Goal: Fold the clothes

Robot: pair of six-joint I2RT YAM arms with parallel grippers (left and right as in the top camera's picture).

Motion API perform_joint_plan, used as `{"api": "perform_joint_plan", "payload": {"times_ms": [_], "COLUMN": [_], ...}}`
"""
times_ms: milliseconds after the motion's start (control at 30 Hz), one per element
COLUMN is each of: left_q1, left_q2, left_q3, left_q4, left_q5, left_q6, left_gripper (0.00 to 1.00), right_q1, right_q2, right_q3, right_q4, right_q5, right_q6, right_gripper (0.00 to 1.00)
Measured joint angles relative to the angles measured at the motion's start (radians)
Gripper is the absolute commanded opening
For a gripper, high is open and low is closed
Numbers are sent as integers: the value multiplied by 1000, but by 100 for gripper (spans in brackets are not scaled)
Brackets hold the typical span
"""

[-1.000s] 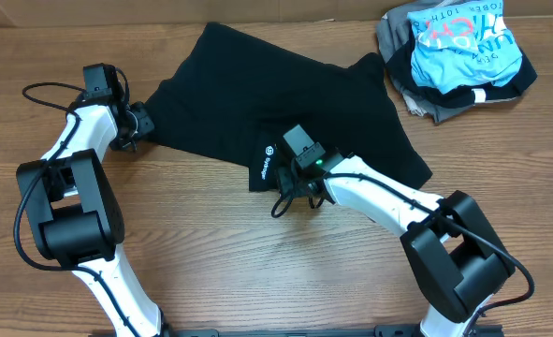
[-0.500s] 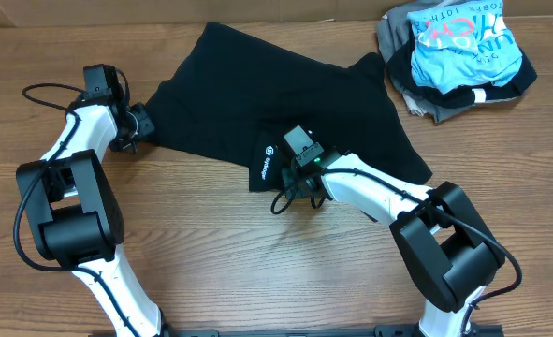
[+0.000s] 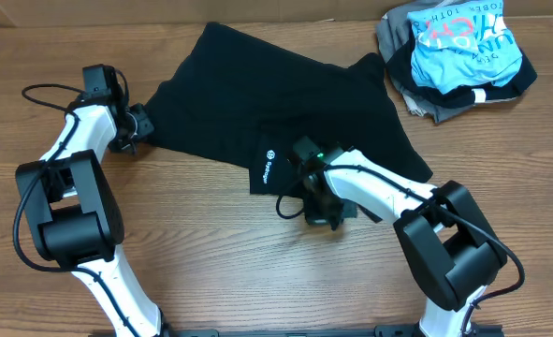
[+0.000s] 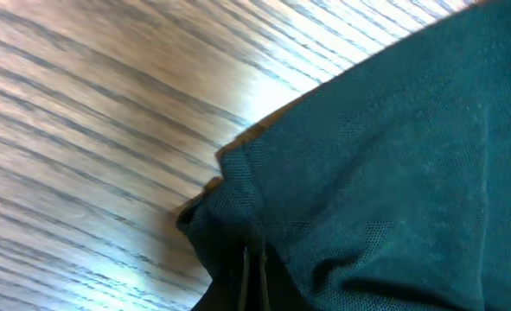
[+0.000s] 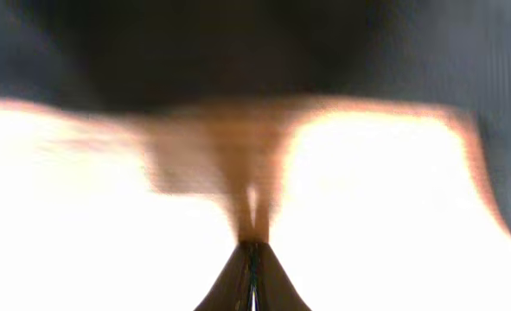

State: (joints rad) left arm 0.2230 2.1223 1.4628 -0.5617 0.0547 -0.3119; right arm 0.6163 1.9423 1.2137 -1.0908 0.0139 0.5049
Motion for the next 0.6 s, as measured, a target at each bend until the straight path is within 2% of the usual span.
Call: {"api": "perform_joint_plan", "payload": {"times_ms": [167, 200, 300, 433, 600], "left_q1": [27, 31, 41, 42, 42], "left_q2": [-1, -2, -2, -2, -2], "left_q3": [0, 0, 0, 0, 0], "left_q4": [-5, -7, -9, -9, -10], "left_q5": [0, 0, 0, -3, 2], "left_q6": [0, 0, 0, 0, 0], "left_gripper": [4, 4, 4, 4, 4], "right_q1": [-28, -30, -23, 24, 69], "right_q2": [2, -3, -22, -28, -34], "right_q3": [-10, -10, 0, 79, 117], "right_q4": [-6, 18, 147, 255, 358], "right_q5": [-59, -73, -124, -154, -156], "right_q6": [-3, -15, -77, -187, -281], "right_gripper": [4, 7, 33, 56, 63]}}
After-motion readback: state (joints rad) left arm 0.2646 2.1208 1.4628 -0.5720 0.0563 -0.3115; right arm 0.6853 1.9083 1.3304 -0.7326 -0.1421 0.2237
